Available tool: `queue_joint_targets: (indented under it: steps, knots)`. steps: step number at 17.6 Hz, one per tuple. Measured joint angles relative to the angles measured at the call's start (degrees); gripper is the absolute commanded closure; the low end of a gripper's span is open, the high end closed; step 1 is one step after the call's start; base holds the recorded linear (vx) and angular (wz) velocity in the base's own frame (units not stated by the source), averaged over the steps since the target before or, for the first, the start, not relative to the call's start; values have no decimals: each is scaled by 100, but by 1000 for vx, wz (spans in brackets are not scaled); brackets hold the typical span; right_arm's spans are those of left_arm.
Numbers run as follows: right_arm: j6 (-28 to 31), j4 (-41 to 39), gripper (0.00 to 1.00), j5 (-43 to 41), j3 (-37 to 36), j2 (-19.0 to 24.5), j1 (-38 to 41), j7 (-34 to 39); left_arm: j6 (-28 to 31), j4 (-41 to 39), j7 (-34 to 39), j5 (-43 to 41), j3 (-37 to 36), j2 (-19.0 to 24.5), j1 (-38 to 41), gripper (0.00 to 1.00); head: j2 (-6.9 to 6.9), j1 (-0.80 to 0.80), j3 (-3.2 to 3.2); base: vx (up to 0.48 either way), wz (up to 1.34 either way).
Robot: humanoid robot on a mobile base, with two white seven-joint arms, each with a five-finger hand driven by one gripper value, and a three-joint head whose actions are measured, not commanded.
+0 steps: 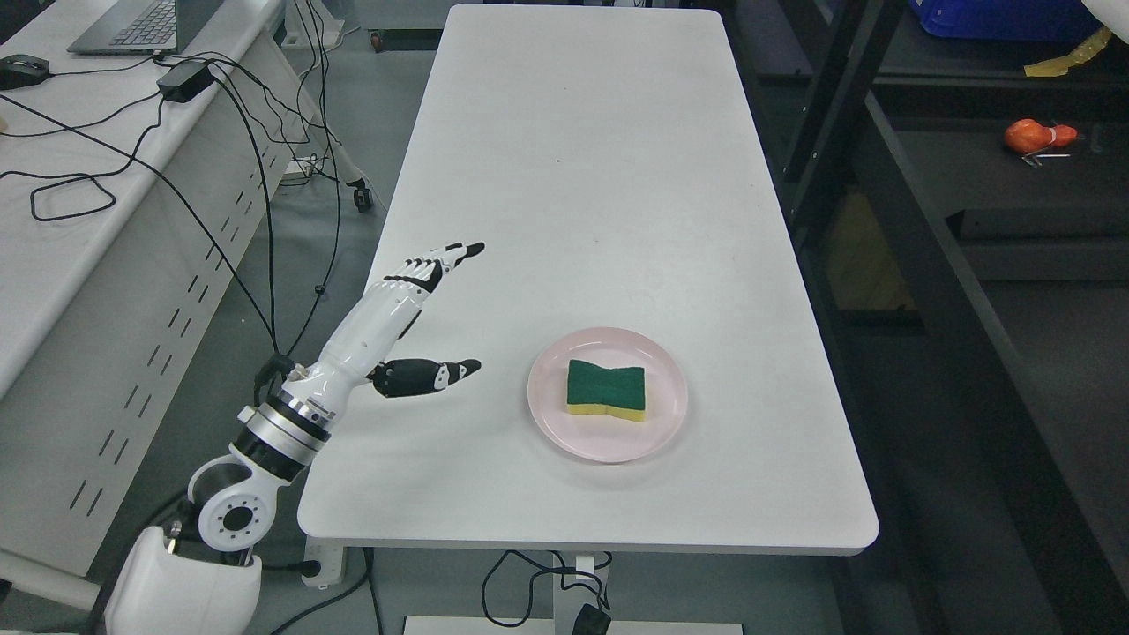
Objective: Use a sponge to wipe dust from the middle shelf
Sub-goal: 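Reach the left hand toward the yellow-green sponge on the pink plate, then close the left hand around the sponge on the plate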
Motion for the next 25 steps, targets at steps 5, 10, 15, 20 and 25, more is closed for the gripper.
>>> queue_joint_targets:
  steps: [5,10,15,20,25]
  knots:
    - [0,0,0,0,1,0,0,0,-604,395,-309,-1638,-590,288,-851,7,0,0,0,0,0]
    - [0,0,0,0,0,0,1,0,-750,760,-381,-2687,-1302,321,-1703,9,0,0,0,0,0]
    - [0,0,0,0,0,0,1,0,-856,1087,-440,-3243,-1941,94,-2220,9,0,0,0,0,0]
    - [0,0,0,0,0,0,1,0,-1009,1358,-449,-3676,-2424,-205,-2400,10,0,0,0,-17,-50]
    - [0,0,0,0,0,0,0,0,-1028,1549,-460,-3886,-2726,-414,-2443,10,0,0,0,-8,-7]
